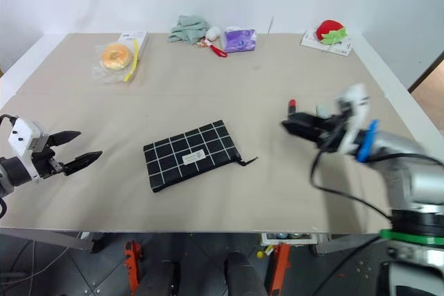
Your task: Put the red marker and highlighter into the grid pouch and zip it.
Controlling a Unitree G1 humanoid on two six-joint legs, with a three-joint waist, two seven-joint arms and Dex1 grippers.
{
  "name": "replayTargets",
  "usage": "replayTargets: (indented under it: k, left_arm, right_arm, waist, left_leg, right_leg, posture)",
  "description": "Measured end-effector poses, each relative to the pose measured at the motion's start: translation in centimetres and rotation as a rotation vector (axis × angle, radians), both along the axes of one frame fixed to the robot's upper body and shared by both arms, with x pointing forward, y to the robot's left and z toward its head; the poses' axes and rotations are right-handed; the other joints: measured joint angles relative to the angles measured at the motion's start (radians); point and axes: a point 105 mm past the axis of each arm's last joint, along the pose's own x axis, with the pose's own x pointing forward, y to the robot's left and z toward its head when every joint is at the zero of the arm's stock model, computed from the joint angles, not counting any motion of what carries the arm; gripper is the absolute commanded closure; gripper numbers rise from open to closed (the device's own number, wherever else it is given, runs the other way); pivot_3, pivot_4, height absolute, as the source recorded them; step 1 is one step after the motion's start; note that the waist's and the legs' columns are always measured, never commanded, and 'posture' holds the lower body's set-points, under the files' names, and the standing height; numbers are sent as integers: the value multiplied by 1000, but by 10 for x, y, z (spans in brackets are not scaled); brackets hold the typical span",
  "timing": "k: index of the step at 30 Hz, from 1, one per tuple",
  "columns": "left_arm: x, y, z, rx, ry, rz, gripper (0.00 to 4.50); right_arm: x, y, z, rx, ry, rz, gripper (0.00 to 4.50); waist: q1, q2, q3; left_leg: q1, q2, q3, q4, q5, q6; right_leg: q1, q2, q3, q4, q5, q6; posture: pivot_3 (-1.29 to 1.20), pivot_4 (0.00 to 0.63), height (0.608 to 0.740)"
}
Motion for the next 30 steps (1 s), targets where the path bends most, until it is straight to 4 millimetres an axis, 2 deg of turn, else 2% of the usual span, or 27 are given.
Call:
replayTargets:
  k: [1, 5, 9, 17, 18, 21, 24, 30]
  left_arm:
    - [1, -5, -1, 11, -13, -14, 0]
    - [2, -14, -5, 94, -67, -46, 0]
    - [6, -24, -7, 212, -159, -94, 0]
    - [3, -66, -18, 520, -413, -351, 0]
    - [-2, -73, -30, 597, -448, -428, 0]
    - [-12, -77, -49, 715, -512, -544, 0]
    - [-15, -78, -50, 795, -643, -616, 0]
    - [-11, -85, -54, 826, -769, -687, 0]
  right_arm:
    - [-1, 14, -10, -8, 19, 19, 4433]
    - [8, 37, -40, -138, 18, -30, 4433]
    - [17, 42, -68, -285, -4, -43, 4433]
    - [25, 52, -74, -426, -90, -15, 4433]
    - [26, 53, -75, -436, -98, -21, 4433]
    - [27, 56, -76, -446, -109, -28, 4433]
    - [28, 58, -78, -444, -105, -43, 4433]
    - [29, 58, -80, -450, -100, -61, 4433]
  waist:
    - [1, 0, 0]
    - [6, -1, -1]
    - [6, -2, -1]
    - [2, -12, -8]
    - [1, -14, -9]
    - [1, -14, -10]
    - [2, -15, -13]
    - [2, -13, -18]
  left_leg:
    - [0, 0, 0, 0, 0, 0]
    - [-1, -2, 0, 1, 0, 0]
    - [-1, -1, 0, 1, 0, 0]
    - [8, 2, 1, 1, 1, 1]
    - [14, 2, 1, 1, 1, 1]
    - [18, 2, 2, 1, 1, 2]
    - [19, 2, 3, 1, 3, 4]
    - [20, 2, 5, 1, 3, 4]
  right_leg:
    - [0, 0, 0, 0, 0, 0]
    - [0, -2, 0, 0, 0, 0]
    - [0, -2, 0, 0, 0, 0]
    - [5, 1, -1, 0, 3, -4]
    - [11, 1, 0, 0, 2, -7]
    - [14, 2, 1, 0, 1, -9]
    - [14, 1, 1, 0, 3, -8]
    - [15, 1, 3, 0, 4, -6]
  posture:
    - [0, 150, 740]
    - [0, 150, 740]
    - [0, 150, 740]
    - [0, 150, 740]
    - [0, 150, 740]
    - [0, 150, 740]
    - [0, 150, 740]
    - [0, 150, 740]
